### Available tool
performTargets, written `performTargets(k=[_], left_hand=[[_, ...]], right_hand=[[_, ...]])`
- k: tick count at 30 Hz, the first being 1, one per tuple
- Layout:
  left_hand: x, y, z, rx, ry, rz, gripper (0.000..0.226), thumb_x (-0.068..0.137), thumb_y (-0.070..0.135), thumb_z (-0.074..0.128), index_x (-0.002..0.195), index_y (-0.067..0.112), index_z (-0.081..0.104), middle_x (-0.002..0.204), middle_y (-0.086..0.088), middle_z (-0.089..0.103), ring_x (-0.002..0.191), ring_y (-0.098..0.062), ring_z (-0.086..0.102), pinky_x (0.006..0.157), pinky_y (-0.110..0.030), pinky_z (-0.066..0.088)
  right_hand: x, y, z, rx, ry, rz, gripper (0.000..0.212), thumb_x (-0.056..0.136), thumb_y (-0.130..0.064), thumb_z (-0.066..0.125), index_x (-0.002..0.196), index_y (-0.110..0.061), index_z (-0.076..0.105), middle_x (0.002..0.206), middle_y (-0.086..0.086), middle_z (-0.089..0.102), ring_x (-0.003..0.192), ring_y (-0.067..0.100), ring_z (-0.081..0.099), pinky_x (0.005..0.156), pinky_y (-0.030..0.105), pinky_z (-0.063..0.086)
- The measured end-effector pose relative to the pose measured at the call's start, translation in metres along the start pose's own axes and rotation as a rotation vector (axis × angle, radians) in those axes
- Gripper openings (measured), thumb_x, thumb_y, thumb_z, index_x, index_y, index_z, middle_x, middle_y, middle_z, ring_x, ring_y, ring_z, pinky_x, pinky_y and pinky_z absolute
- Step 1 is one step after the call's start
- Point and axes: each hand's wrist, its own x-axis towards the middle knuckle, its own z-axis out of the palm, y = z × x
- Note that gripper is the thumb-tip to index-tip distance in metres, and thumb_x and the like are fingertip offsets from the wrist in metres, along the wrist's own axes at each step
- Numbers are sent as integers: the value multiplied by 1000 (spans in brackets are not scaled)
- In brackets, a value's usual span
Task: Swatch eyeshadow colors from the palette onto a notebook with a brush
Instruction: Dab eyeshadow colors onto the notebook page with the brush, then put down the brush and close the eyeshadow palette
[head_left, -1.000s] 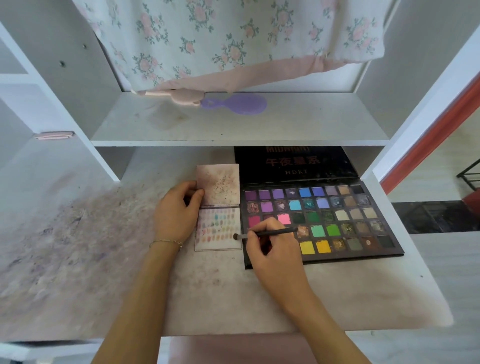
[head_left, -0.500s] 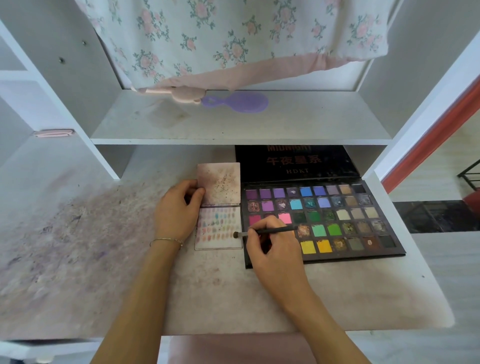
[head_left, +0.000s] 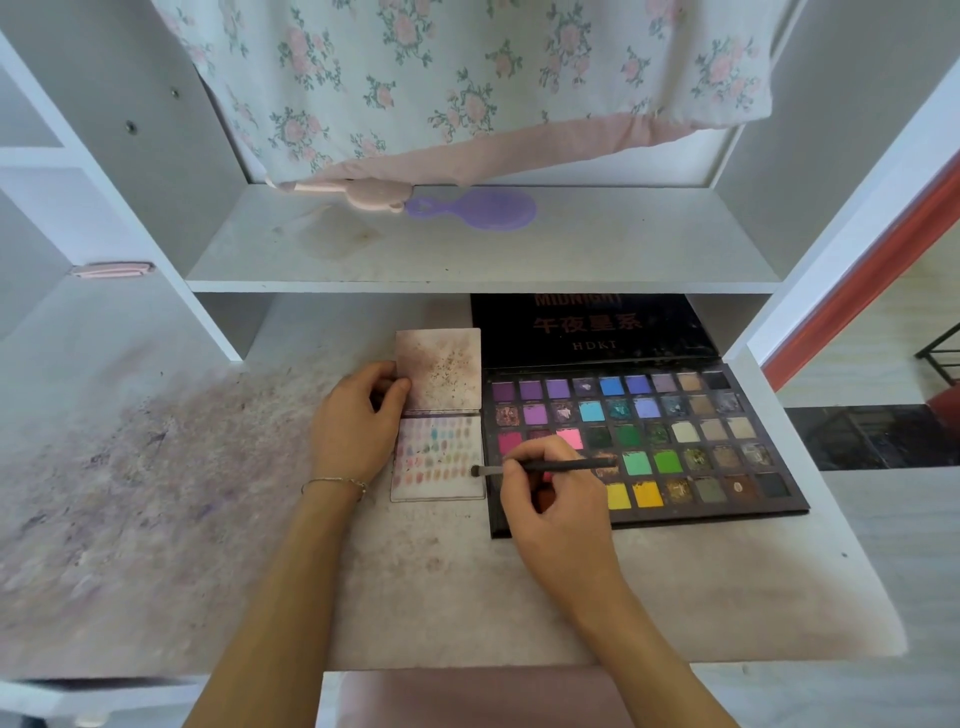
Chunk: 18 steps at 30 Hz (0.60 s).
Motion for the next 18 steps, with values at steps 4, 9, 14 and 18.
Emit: performTargets(k=[4, 9, 14, 18], left_hand=[[-1, 0, -1, -16, -7, -1, 18, 89, 21, 54, 104, 15, 63, 89, 0, 65, 81, -17, 58, 71, -27, 43], [-3, 4, -6, -204, -51, -4, 18, 91, 23, 51, 106, 22, 61, 92, 11, 63, 84, -1, 57, 71, -13, 43], [-11, 9, -24, -442, -52, -45, 32, 96, 29, 37, 81, 27, 66, 85, 12, 67, 84, -4, 60, 79, -20, 47], [-20, 15, -39, -347, -191, -10, 36, 91, 38, 42, 70, 32, 71, 77, 18, 71, 81, 5, 62, 75, -8, 45]], right_hand=[[1, -2, -3, 162, 112, 21, 26, 87, -8, 54, 77, -32, 50, 69, -4, 55, 59, 9, 52, 47, 18, 41], [0, 1, -4, 234, 157, 47, 29, 89, -3, 52, 80, -30, 51, 63, -9, 51, 55, 2, 51, 47, 7, 36], [0, 3, -4, 255, 209, 54, 27, 90, -7, 51, 79, -32, 53, 63, -4, 57, 57, 10, 53, 48, 18, 44], [0, 3, -4, 278, 234, 81, 29, 92, -12, 50, 75, -34, 55, 61, -11, 57, 52, 4, 50, 46, 18, 41]])
